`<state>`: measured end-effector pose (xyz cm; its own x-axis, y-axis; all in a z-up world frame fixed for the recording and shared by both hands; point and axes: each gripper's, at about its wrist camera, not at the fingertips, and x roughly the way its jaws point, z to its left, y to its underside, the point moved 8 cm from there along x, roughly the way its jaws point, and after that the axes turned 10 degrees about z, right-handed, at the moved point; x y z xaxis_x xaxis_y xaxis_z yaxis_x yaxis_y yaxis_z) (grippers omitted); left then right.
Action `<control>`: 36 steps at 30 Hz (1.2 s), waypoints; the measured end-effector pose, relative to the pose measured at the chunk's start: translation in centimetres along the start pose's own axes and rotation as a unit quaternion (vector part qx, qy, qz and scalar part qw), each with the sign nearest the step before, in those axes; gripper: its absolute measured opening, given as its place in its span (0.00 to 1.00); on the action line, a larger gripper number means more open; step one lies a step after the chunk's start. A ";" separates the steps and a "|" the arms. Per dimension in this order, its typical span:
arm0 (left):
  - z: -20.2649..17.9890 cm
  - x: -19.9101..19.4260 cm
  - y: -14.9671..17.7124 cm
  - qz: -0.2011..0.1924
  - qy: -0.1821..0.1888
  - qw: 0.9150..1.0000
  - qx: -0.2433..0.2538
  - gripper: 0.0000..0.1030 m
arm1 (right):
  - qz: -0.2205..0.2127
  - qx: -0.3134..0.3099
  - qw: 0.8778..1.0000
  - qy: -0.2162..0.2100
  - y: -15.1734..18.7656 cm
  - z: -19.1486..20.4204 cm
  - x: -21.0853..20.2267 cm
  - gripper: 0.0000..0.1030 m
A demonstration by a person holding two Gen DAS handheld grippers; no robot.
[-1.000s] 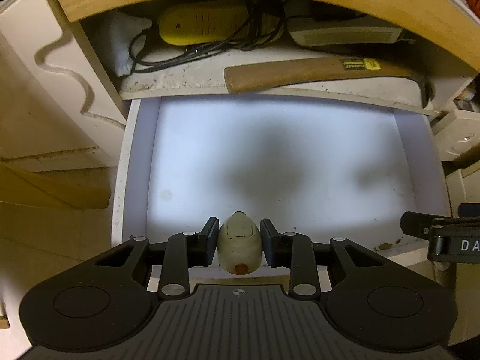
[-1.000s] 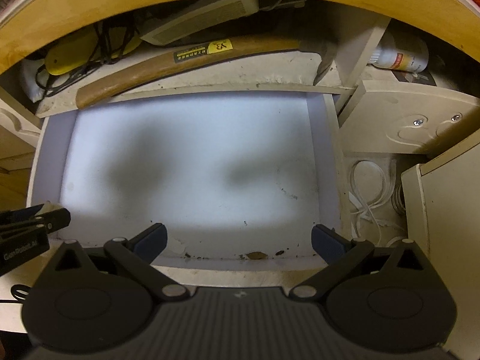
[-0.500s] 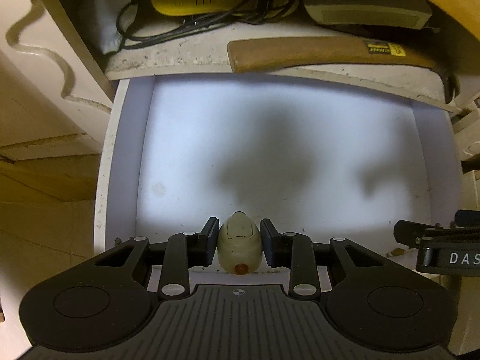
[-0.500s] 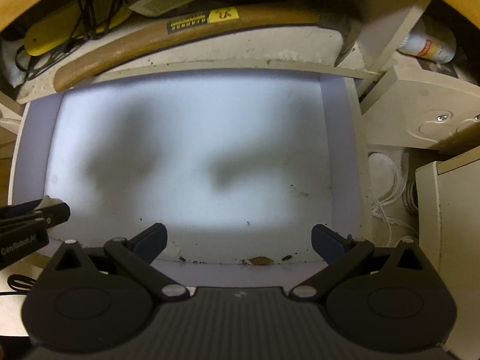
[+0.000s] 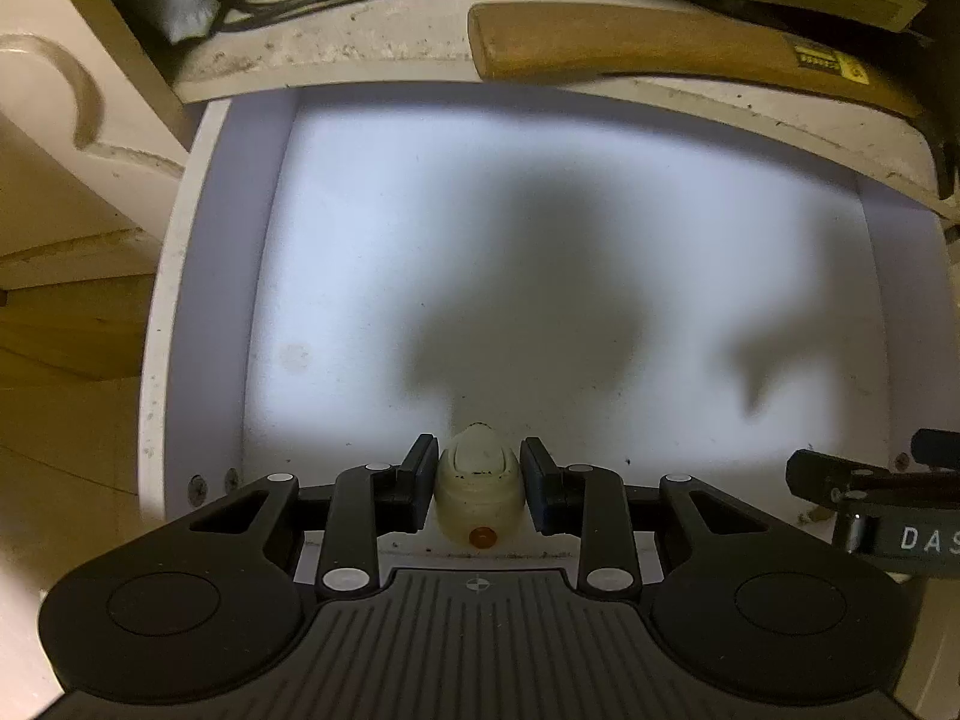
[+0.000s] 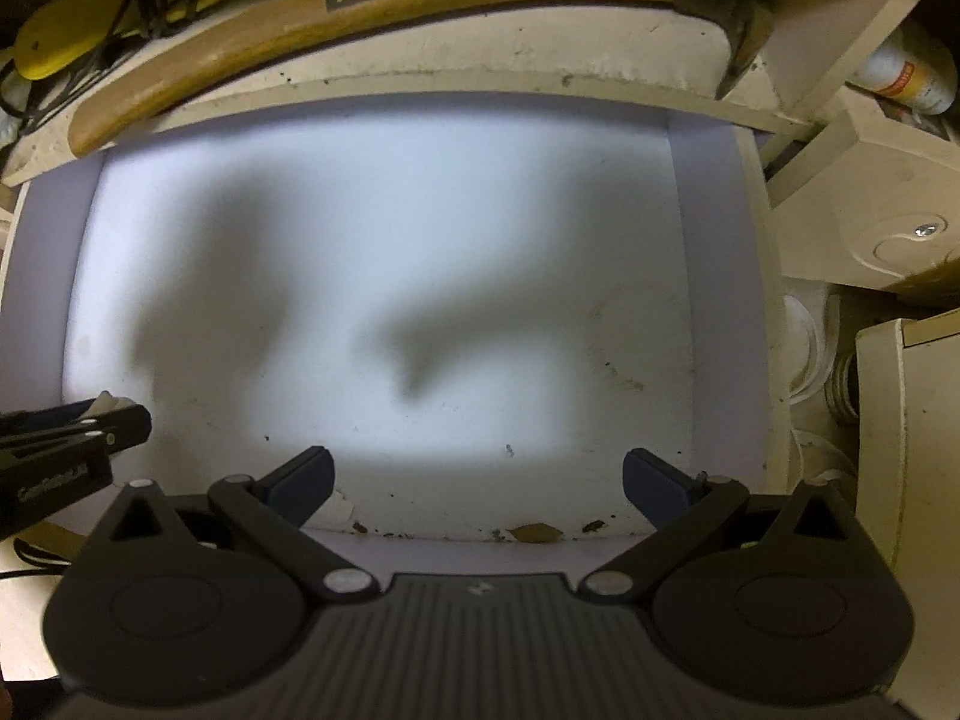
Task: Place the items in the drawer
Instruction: 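Open the left tool to release the white object onto the drawer bottom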
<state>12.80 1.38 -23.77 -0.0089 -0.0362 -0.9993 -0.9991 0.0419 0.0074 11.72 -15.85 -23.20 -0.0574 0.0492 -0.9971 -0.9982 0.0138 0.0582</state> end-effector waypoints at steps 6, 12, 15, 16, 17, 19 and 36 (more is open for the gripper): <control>-0.1 1.1 -0.3 0.008 -0.006 1.000 0.003 0.28 | 0.004 -0.001 1.000 -0.001 -0.3 0.3 0.5 1.00; 0.0 1.9 -0.2 0.014 -0.011 1.000 0.006 0.28 | 0.006 0.001 1.000 -0.005 -0.6 0.3 0.9 1.00; 0.0 2.3 -0.2 0.017 -0.013 1.000 0.007 0.28 | 0.007 0.004 1.000 -0.009 -0.6 0.3 1.1 1.00; 0.0 2.4 -0.2 0.018 -0.014 1.000 0.007 0.29 | 0.008 0.005 1.000 -0.010 -0.7 0.3 1.1 1.00; 0.0 2.5 -0.2 0.018 -0.015 1.000 0.008 0.29 | 0.009 0.006 1.000 -0.012 -0.7 0.3 1.2 1.00; -0.1 2.4 -0.2 0.019 -0.017 1.000 0.010 0.29 | 0.008 0.005 1.000 -0.011 -0.7 0.2 1.2 1.00; -0.5 1.5 -0.4 0.014 -0.025 0.999 0.015 0.77 | 0.009 0.007 1.000 -0.004 -0.7 0.1 1.2 1.00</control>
